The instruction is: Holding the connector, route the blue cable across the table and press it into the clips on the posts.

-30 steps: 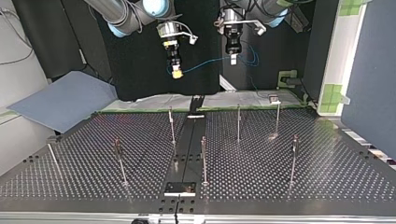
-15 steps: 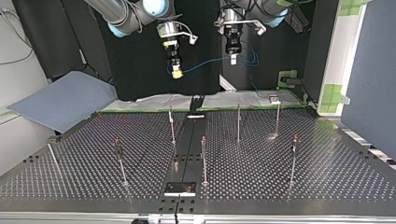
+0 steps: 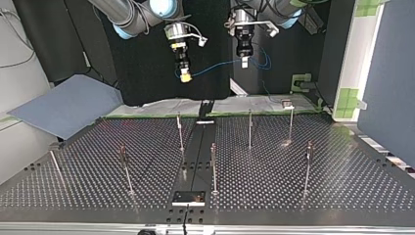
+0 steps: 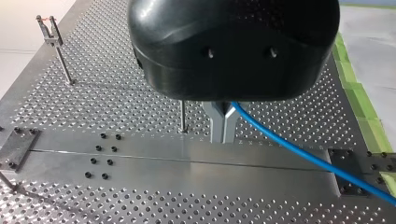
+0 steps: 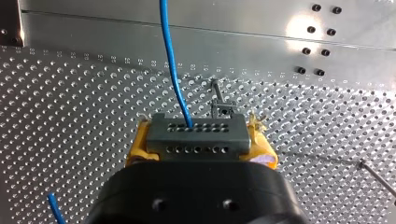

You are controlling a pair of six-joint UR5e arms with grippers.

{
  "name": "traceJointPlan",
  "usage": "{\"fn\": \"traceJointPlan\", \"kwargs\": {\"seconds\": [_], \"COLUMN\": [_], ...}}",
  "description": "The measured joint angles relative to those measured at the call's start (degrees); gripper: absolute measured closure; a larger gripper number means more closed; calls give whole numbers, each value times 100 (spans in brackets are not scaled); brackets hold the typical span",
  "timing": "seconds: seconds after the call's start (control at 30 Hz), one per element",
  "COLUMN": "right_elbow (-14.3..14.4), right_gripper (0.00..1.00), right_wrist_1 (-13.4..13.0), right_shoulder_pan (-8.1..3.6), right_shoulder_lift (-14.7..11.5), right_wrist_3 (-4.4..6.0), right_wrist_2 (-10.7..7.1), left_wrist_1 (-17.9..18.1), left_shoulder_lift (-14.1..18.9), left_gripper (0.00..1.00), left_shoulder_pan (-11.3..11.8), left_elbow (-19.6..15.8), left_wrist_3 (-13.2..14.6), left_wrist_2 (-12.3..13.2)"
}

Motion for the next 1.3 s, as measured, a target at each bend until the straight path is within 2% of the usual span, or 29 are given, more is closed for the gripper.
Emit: {"fn": "traceJointPlan", "kwargs": {"seconds": [0.5,1.07,1.17,1.3], "right_elbow": [8,7,-54,-171], "right_gripper": [100,100,100,100], "right_wrist_1": [0,1,64,239], "right_shoulder_pan": [-7,-7,20,40], "right_shoulder_lift": [0,1,64,239], "right_wrist_3": [0,-2,-65,-226], "right_wrist_2": [-8,-7,56,205], "left_wrist_1": [-42,-44,-44,-44], "left_shoulder_lift": [-141,-149,-149,-150], "left_gripper": [100,100,100,100], "left_shoulder_pan": [-25,-26,-26,-26], "left_elbow": [24,26,26,26], "left_wrist_3": [34,35,35,35], "left_wrist_2": [8,9,9,9]}}
